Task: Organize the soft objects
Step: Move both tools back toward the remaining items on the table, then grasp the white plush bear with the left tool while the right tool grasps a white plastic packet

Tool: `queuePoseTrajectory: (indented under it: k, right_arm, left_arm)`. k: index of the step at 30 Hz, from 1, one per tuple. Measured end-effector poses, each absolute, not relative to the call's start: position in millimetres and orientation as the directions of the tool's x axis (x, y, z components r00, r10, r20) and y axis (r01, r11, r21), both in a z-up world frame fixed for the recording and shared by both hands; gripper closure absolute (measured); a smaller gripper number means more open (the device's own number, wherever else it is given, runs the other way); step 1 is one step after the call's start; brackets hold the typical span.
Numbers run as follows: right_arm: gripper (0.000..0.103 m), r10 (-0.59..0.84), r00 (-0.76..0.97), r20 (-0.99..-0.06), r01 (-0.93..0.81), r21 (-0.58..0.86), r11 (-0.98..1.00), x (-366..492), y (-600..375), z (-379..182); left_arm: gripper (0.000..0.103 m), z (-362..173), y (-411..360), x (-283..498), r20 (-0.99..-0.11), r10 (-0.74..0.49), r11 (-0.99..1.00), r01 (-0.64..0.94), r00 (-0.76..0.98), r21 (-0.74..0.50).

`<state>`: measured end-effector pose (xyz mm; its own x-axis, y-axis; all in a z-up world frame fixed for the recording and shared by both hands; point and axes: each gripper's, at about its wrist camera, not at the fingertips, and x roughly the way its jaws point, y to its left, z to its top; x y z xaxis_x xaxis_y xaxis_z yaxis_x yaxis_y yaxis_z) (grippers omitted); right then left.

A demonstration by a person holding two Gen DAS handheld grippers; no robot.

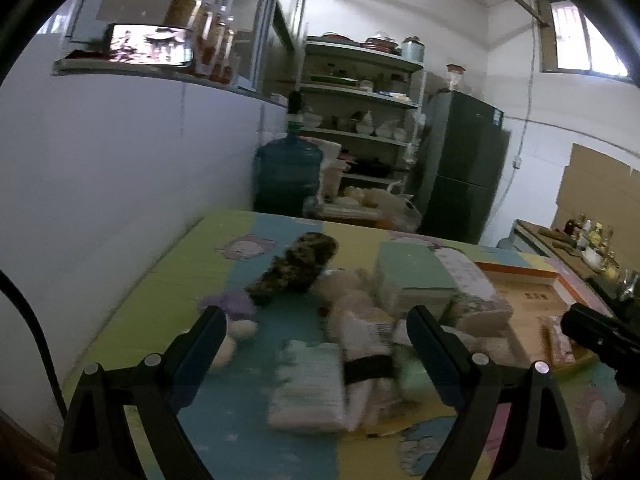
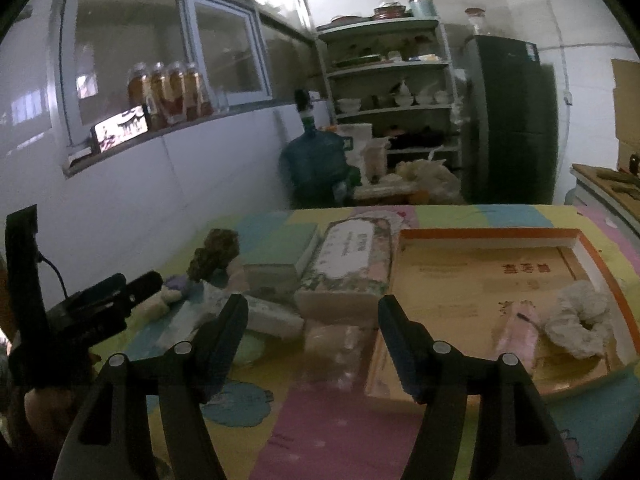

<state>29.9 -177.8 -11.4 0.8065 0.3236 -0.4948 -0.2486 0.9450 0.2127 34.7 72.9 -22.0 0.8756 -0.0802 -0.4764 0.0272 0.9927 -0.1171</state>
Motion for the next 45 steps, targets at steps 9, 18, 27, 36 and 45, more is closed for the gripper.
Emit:
queuePoseTrajectory:
  k: [9,18,27,36,45]
  right_arm:
    - [0.033,0.359,0.778,-0.516,-0.3,0.198,0.933,39,-150,-15]
    - [0.033,0.378,0.753,-0.539,-0.316,0.208,0.926,48,-136,-23]
    - [0.033,0.368,0.748,-0.552,-0.311,0.198,0.93,55,-129,-27]
    - [0.033,0.375,0.727,-0.576,-0.324,0.193,0.926,66,-118,-34]
    - [0.033,0.386,0.674,-0.629,-0.412,0.113,0.904,80,-103,-42]
  left_arm:
    - [0.011,-29,110,39,-0.505,-0.08,0.995,0.035,0.859,-0.097]
    - [0.011,-52,138,83,-0.62,-0.171,0.985,0.147,0.765,-0.09]
    - [0.018,-78,142,119,-0.712,-0.161,0.984,0.164,0.684,-0.065]
    - [0.044,-88,145,117,-0.737,-0.158,0.985,0.16,0.658,-0.068]
    - [0.053,-87,155,104,-0.69,-0.2,0.979,0.169,0.696,-0.114]
